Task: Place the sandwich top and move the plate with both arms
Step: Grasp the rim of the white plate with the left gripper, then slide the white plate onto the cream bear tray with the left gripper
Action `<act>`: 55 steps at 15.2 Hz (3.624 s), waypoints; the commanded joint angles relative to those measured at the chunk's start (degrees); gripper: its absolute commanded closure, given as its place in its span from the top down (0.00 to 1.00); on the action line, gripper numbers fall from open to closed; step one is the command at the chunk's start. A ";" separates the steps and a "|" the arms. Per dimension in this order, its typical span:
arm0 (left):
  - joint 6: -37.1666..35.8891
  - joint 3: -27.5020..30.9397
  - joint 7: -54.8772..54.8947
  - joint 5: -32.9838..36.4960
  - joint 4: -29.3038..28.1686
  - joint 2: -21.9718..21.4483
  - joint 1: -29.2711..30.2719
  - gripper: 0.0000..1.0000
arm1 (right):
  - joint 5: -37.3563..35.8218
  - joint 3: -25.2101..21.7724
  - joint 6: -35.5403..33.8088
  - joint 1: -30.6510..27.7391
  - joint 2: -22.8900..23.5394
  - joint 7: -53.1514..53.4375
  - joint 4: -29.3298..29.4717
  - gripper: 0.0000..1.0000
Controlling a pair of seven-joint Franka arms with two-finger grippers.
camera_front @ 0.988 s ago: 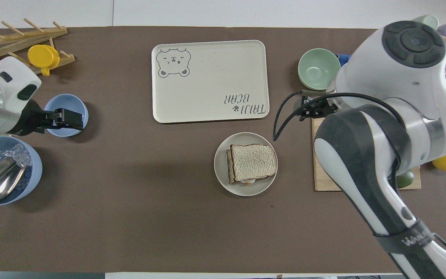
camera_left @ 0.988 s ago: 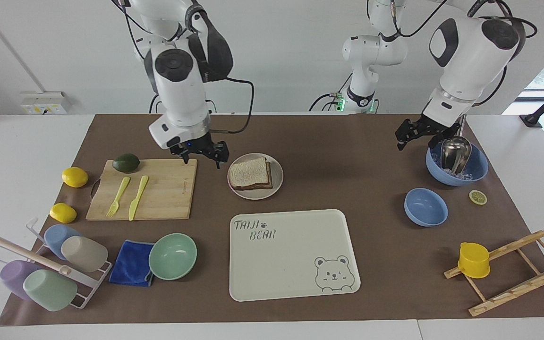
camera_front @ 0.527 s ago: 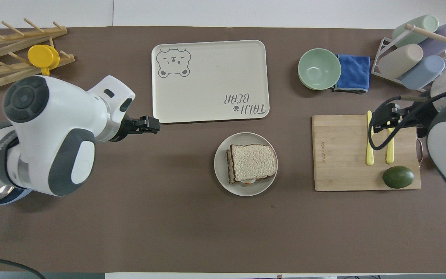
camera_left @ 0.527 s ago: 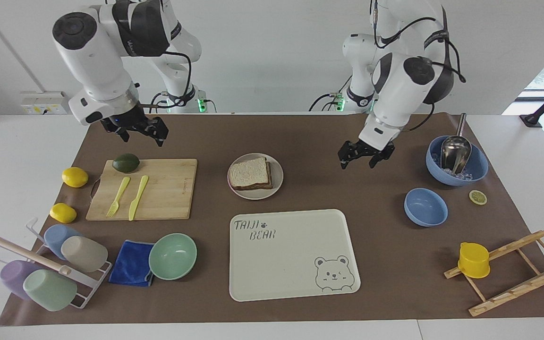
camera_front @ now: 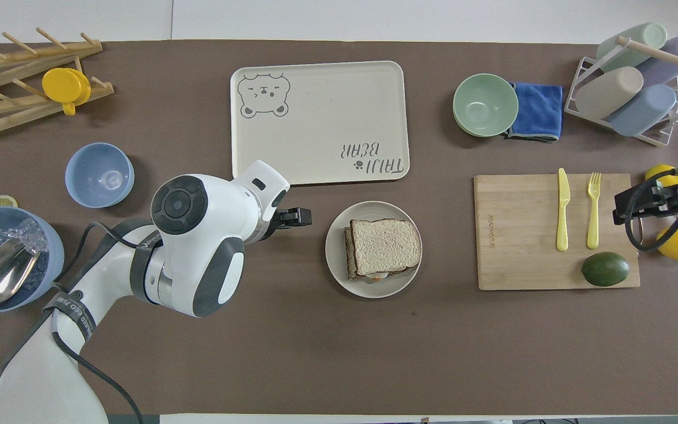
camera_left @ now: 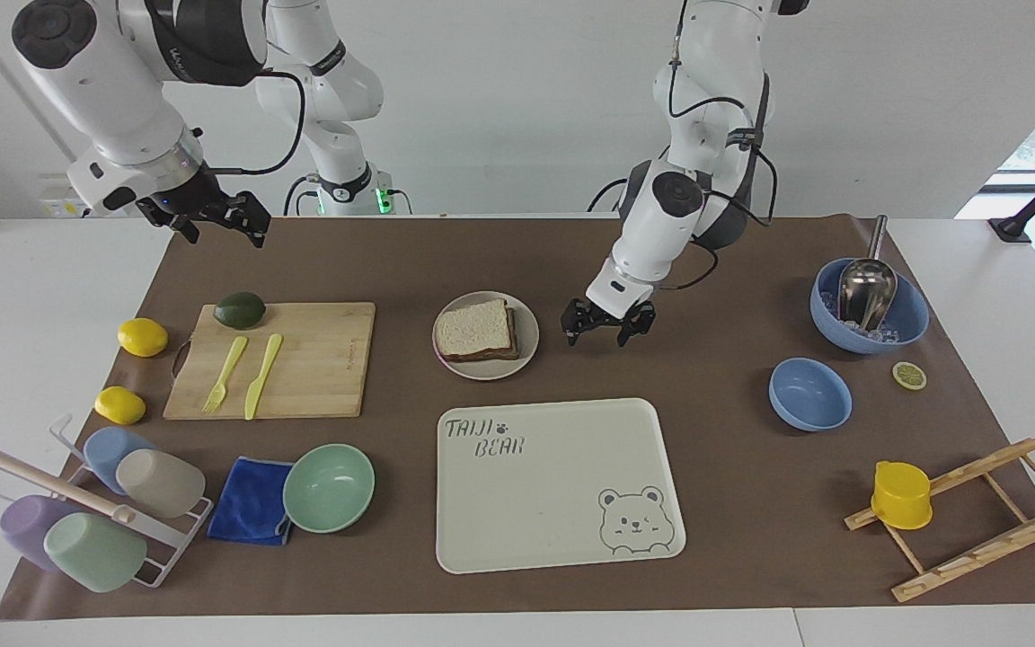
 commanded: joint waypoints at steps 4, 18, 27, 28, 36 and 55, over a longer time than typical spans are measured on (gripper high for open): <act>1.48 0.86 0.10 -4.05 -0.65 0.93 -3.75 1.00 | 0.53 -5.52 -0.28 6.61 -1.07 -3.78 -0.36 1.00; 1.48 0.68 0.19 -9.06 -0.65 3.57 -8.68 0.47 | 1.15 -1.32 -3.63 -0.39 0.08 -3.95 2.48 1.00; 1.56 0.68 -0.16 -10.38 -0.65 3.83 -9.30 0.16 | 1.06 -0.88 -3.45 -0.22 -0.28 -3.78 2.02 1.00; 1.65 0.68 -0.16 -10.38 -0.65 3.83 -9.47 0.10 | 0.97 -0.88 -3.45 -0.05 -0.19 -3.78 2.28 1.00; 1.48 0.77 -0.51 -11.17 -0.73 3.92 -9.74 0.00 | 0.97 -1.32 -3.53 -0.40 0.51 -4.30 4.92 1.00; -20.75 1.30 -0.77 -13.46 27.89 11.02 9.24 0.00 | 1.06 -2.55 -3.45 1.53 -0.36 -3.51 4.22 1.00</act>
